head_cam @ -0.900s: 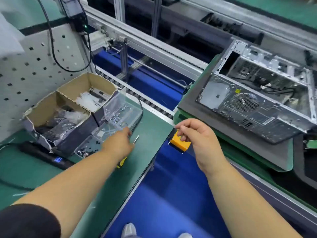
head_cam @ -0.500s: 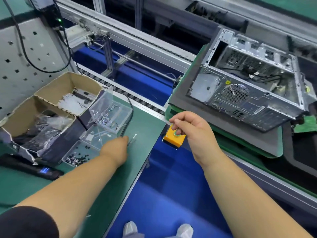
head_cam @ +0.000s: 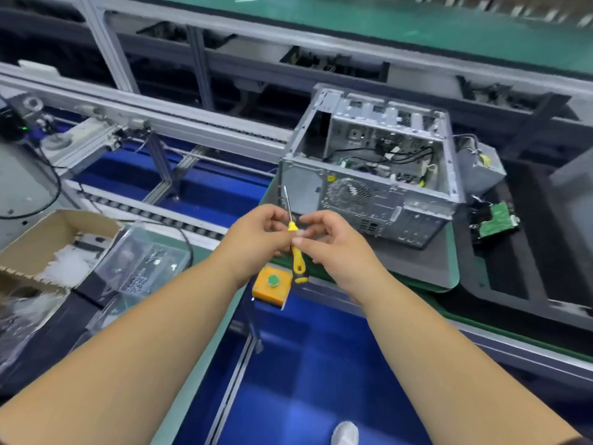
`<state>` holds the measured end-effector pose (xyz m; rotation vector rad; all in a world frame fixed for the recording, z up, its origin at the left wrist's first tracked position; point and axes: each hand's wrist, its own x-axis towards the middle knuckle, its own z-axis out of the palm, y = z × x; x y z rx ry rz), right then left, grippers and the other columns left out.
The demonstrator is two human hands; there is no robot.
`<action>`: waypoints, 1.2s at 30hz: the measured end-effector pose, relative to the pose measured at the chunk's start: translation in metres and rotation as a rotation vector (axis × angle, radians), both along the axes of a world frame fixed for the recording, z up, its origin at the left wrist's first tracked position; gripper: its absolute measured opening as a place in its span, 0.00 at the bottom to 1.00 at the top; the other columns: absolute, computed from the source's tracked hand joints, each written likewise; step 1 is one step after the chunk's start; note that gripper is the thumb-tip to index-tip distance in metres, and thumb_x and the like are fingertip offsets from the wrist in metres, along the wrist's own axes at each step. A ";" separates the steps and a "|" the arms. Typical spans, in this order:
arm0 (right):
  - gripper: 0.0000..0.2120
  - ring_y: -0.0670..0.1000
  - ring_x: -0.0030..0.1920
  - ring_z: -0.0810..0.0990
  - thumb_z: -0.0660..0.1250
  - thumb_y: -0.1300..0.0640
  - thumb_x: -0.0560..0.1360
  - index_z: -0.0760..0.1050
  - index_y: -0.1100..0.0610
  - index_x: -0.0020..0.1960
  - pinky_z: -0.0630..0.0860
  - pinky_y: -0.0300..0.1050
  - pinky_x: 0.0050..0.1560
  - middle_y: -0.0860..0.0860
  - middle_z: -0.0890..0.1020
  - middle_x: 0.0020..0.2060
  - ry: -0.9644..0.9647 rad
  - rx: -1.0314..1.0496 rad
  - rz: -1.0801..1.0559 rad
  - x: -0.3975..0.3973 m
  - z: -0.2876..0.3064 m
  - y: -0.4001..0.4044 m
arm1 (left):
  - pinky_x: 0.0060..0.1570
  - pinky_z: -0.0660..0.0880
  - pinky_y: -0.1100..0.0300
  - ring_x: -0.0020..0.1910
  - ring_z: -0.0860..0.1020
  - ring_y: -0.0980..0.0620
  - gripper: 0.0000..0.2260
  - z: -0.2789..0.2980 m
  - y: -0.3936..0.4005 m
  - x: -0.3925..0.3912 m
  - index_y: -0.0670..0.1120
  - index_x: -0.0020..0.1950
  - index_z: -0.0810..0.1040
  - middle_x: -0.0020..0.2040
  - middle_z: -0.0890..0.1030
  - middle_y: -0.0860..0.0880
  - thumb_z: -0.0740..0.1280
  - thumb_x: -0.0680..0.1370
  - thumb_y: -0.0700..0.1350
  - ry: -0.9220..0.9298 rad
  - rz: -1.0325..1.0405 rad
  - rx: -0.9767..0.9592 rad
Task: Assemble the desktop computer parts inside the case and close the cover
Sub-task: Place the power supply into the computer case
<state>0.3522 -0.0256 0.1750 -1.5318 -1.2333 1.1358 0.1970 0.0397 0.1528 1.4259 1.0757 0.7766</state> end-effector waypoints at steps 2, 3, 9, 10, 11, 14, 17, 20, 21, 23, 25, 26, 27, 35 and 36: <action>0.15 0.45 0.40 0.77 0.74 0.55 0.74 0.76 0.50 0.59 0.77 0.46 0.48 0.44 0.79 0.44 -0.024 0.044 -0.023 0.028 0.010 -0.001 | 0.37 0.74 0.59 0.35 0.80 0.53 0.15 0.014 0.002 0.033 0.48 0.51 0.77 0.38 0.80 0.51 0.76 0.68 0.50 -0.030 -0.003 0.009; 0.15 0.44 0.38 0.76 0.74 0.55 0.74 0.76 0.49 0.59 0.77 0.44 0.44 0.43 0.79 0.43 -0.035 0.061 -0.035 0.044 0.015 -0.002 | 0.38 0.74 0.58 0.36 0.80 0.53 0.15 0.020 0.002 0.050 0.48 0.51 0.77 0.39 0.80 0.50 0.76 0.69 0.50 -0.036 -0.007 0.018; 0.12 0.41 0.31 0.73 0.74 0.56 0.74 0.77 0.49 0.56 0.72 0.33 0.33 0.45 0.78 0.42 -0.068 0.122 -0.045 0.136 0.037 -0.011 | 0.34 0.75 0.62 0.32 0.79 0.54 0.11 0.051 0.001 0.149 0.46 0.50 0.76 0.37 0.80 0.51 0.75 0.73 0.45 -0.034 -0.027 0.115; 0.12 0.41 0.31 0.73 0.74 0.56 0.74 0.77 0.49 0.55 0.72 0.33 0.34 0.45 0.78 0.41 -0.075 0.129 -0.054 0.151 0.039 -0.012 | 0.34 0.76 0.61 0.31 0.79 0.54 0.11 0.055 0.000 0.165 0.45 0.50 0.76 0.35 0.80 0.52 0.75 0.73 0.43 -0.036 -0.029 0.126; 0.12 0.41 0.30 0.72 0.75 0.56 0.73 0.77 0.49 0.55 0.71 0.34 0.35 0.45 0.77 0.41 -0.095 0.132 -0.067 0.165 0.041 -0.014 | 0.34 0.76 0.61 0.31 0.79 0.55 0.11 0.058 -0.001 0.180 0.45 0.50 0.76 0.35 0.79 0.53 0.75 0.73 0.43 -0.032 -0.033 0.135; 0.12 0.41 0.32 0.75 0.75 0.56 0.72 0.78 0.47 0.53 0.74 0.37 0.37 0.45 0.79 0.40 -0.094 0.131 -0.121 0.204 0.043 -0.018 | 0.35 0.77 0.61 0.32 0.79 0.55 0.11 0.063 -0.005 0.219 0.45 0.51 0.76 0.39 0.79 0.50 0.75 0.73 0.45 -0.010 -0.063 0.155; 0.11 0.43 0.34 0.77 0.74 0.59 0.73 0.79 0.49 0.53 0.77 0.38 0.35 0.49 0.79 0.39 -0.052 0.132 -0.172 0.237 0.038 -0.020 | 0.33 0.75 0.65 0.34 0.82 0.55 0.07 0.064 -0.008 0.249 0.47 0.50 0.77 0.42 0.79 0.49 0.72 0.75 0.45 0.001 -0.091 0.179; 0.09 0.43 0.35 0.79 0.73 0.59 0.74 0.78 0.49 0.52 0.77 0.39 0.34 0.47 0.79 0.38 -0.034 0.130 -0.249 0.268 0.027 -0.018 | 0.35 0.74 0.64 0.37 0.83 0.52 0.04 0.062 -0.007 0.269 0.51 0.48 0.78 0.42 0.79 0.49 0.70 0.76 0.43 0.038 -0.086 0.233; 0.09 0.43 0.36 0.80 0.73 0.58 0.74 0.78 0.49 0.52 0.78 0.41 0.36 0.46 0.80 0.37 -0.035 0.120 -0.277 0.279 0.022 -0.016 | 0.36 0.75 0.60 0.38 0.83 0.50 0.04 0.060 -0.006 0.273 0.52 0.48 0.78 0.42 0.79 0.51 0.70 0.76 0.44 0.065 -0.079 0.255; 0.08 0.48 0.39 0.82 0.72 0.57 0.74 0.78 0.50 0.53 0.81 0.48 0.42 0.47 0.80 0.39 -0.059 0.068 -0.328 0.300 0.011 -0.013 | 0.41 0.78 0.59 0.41 0.81 0.50 0.05 0.057 -0.003 0.278 0.56 0.46 0.78 0.41 0.78 0.57 0.69 0.75 0.45 0.120 -0.074 0.304; 0.07 0.47 0.35 0.81 0.71 0.58 0.74 0.78 0.53 0.52 0.81 0.47 0.38 0.49 0.81 0.37 -0.067 0.001 -0.376 0.319 -0.004 -0.009 | 0.41 0.75 0.66 0.40 0.79 0.58 0.06 0.053 0.001 0.281 0.57 0.46 0.78 0.41 0.79 0.60 0.69 0.75 0.45 0.167 -0.090 0.376; 0.06 0.45 0.31 0.80 0.70 0.60 0.73 0.78 0.55 0.50 0.81 0.45 0.34 0.48 0.81 0.33 -0.083 -0.040 -0.392 0.327 -0.013 -0.007 | 0.43 0.74 0.67 0.41 0.78 0.61 0.06 0.052 0.003 0.283 0.57 0.46 0.78 0.42 0.80 0.61 0.69 0.75 0.45 0.194 -0.101 0.419; 0.05 0.45 0.28 0.78 0.69 0.61 0.73 0.78 0.57 0.49 0.81 0.44 0.32 0.48 0.80 0.29 -0.110 -0.089 -0.400 0.334 -0.023 -0.005 | 0.46 0.73 0.66 0.44 0.77 0.63 0.06 0.051 0.007 0.285 0.58 0.46 0.78 0.43 0.80 0.61 0.68 0.75 0.45 0.230 -0.114 0.471; 0.08 0.49 0.25 0.78 0.69 0.61 0.74 0.77 0.58 0.36 0.80 0.43 0.30 0.51 0.78 0.25 -0.369 -0.414 -0.350 0.354 -0.090 0.009 | 0.61 0.70 0.55 0.60 0.70 0.54 0.07 0.032 0.029 0.288 0.56 0.53 0.78 0.52 0.75 0.59 0.68 0.77 0.47 0.480 -0.247 0.726; 0.08 0.48 0.25 0.78 0.69 0.61 0.74 0.77 0.57 0.36 0.80 0.43 0.30 0.51 0.79 0.26 -0.411 -0.430 -0.345 0.354 -0.095 0.010 | 0.61 0.68 0.56 0.60 0.69 0.53 0.07 0.030 0.030 0.287 0.56 0.53 0.78 0.52 0.75 0.60 0.68 0.77 0.47 0.481 -0.253 0.739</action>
